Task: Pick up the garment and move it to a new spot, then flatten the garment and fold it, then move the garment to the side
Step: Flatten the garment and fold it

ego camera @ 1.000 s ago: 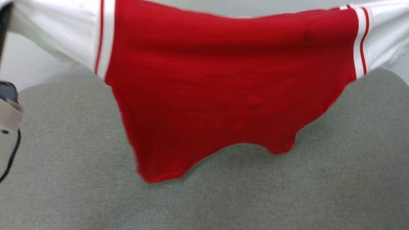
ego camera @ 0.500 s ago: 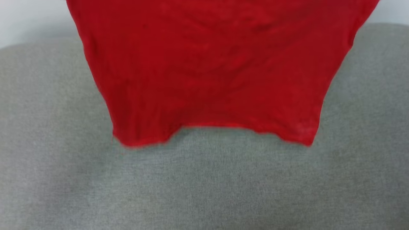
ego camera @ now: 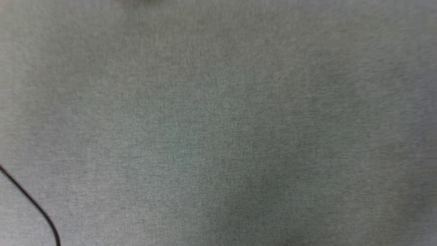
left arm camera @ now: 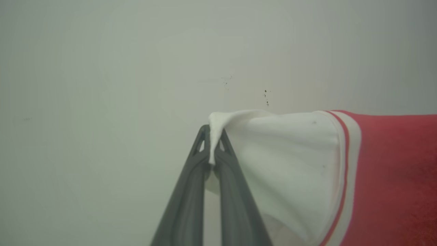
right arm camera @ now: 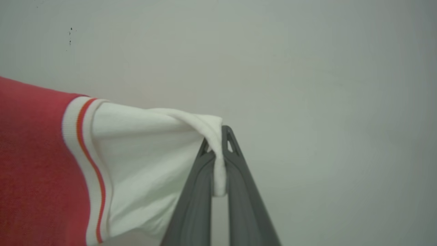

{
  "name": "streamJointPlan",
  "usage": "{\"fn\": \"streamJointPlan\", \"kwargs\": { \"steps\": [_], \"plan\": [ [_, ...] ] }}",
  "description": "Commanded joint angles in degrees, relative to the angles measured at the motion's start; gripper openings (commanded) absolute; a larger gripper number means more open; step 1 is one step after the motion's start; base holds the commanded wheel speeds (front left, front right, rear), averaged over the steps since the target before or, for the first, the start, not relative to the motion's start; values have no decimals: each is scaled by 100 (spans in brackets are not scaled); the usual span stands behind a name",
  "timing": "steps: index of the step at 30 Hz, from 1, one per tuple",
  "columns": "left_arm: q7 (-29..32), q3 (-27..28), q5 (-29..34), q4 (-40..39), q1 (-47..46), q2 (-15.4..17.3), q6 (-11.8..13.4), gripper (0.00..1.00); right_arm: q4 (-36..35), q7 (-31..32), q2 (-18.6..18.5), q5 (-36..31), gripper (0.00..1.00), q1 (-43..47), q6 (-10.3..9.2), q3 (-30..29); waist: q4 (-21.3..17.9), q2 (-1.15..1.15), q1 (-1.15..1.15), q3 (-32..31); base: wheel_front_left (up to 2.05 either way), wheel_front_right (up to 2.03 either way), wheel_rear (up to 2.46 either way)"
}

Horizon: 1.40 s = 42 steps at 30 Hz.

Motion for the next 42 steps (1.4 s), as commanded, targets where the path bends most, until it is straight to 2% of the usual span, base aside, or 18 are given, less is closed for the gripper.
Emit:
{"fn": "streamJointPlan", "kwargs": {
  "steps": [1, 9, 17, 26, 32, 35, 42],
  "plan": [
    [-90, -40, 51, 186, -229, -101, -33, 0, 174, -116, 52, -98, 0, -243, -6, -46, 70, 0, -2, 340, 0, 0, 0],
    [-817, -220, 281, 1539, -1177, -665, -203, 0, 1339, -965, 405, -760, 0, -1185, -6, -275, 184, 0, -2, 788, 0, 0, 0],
    [-1320, -579, 325, 2386, -619, -1076, -448, 0, 2289, -1362, 625, -919, 0, -723, -5, -20, 197, 0, -2, 745, 0, 0, 0],
    [-1662, -1019, 312, 2689, 1130, -1431, -574, 0, 2911, -1459, 589, -371, 0, 573, -5, 473, 247, 0, -2, 125, 0, 0, 0],
    [-1702, -1187, 147, 2412, 2648, -1524, -523, 0, 2853, -1189, 408, 457, 0, 1848, -5, 1025, 292, 0, -2, -537, 0, 0, 0],
    [-1585, -1302, 25, 2193, 3421, -1433, -535, 0, 2633, -1000, 202, 994, 0, 2617, -5, 1252, 321, 0, -2, -879, 0, 0, 0],
    [-1286, -1548, -193, 1644, 5173, -1161, -325, 0, 1859, -537, -524, 2058, 0, 4507, -5, 1793, 365, 0, -2, -1557, 0, 0, 0]
  ]
}}
